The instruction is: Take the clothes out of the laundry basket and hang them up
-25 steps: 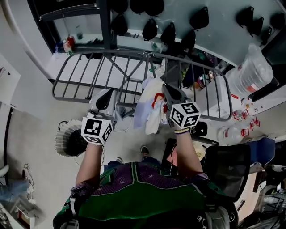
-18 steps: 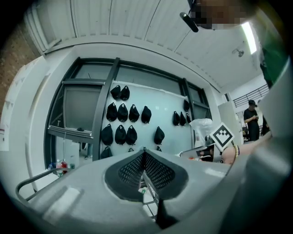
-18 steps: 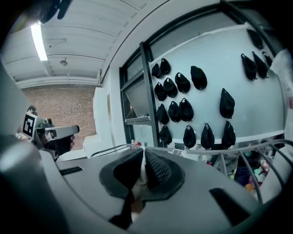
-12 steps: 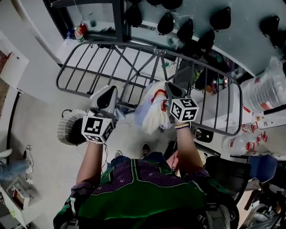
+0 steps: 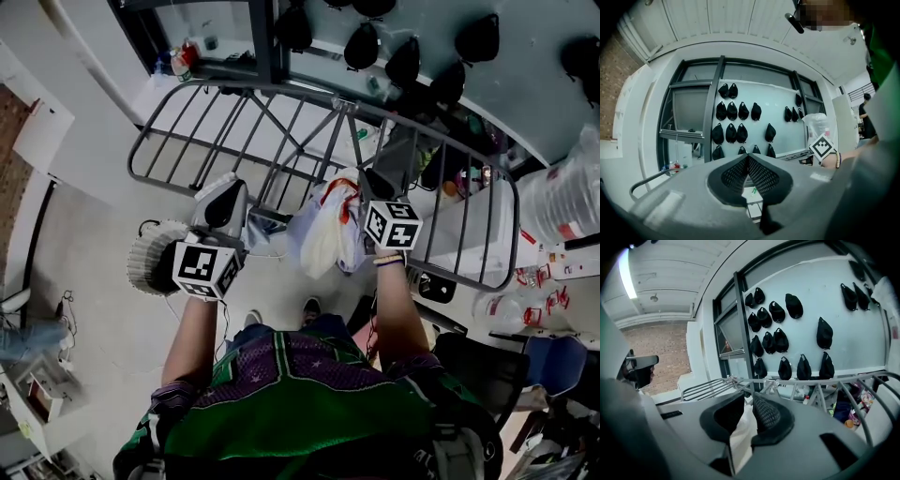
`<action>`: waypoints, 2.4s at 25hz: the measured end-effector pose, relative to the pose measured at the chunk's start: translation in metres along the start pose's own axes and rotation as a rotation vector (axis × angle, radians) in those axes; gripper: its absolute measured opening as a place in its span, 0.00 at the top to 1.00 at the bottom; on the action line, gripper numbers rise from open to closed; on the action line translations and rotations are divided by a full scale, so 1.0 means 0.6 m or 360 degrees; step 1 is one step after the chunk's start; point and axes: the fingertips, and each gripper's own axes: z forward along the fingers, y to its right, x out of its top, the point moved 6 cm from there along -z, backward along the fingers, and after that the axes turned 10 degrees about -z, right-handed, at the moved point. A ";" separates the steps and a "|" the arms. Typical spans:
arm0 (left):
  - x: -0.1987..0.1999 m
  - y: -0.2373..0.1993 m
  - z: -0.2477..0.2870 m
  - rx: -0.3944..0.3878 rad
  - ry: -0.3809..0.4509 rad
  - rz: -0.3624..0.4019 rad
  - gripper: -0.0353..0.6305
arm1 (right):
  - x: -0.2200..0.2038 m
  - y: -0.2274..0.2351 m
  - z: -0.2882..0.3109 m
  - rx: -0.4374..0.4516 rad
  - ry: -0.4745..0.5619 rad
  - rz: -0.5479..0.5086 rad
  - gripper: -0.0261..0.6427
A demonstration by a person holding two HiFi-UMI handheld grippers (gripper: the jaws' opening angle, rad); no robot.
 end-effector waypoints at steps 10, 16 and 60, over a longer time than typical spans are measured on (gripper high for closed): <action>0.017 0.010 -0.027 -0.0047 0.0053 0.0011 0.92 | 0.013 -0.007 -0.057 -0.0074 0.0062 -0.0006 0.89; 0.023 0.003 -0.044 -0.0086 0.0084 -0.0003 0.92 | 0.028 -0.027 -0.092 -0.0130 0.0076 -0.0050 0.89; 0.142 0.038 -0.042 -0.0388 0.0203 0.0003 0.92 | 0.220 -0.152 -0.339 -0.0315 0.0551 -0.0251 0.89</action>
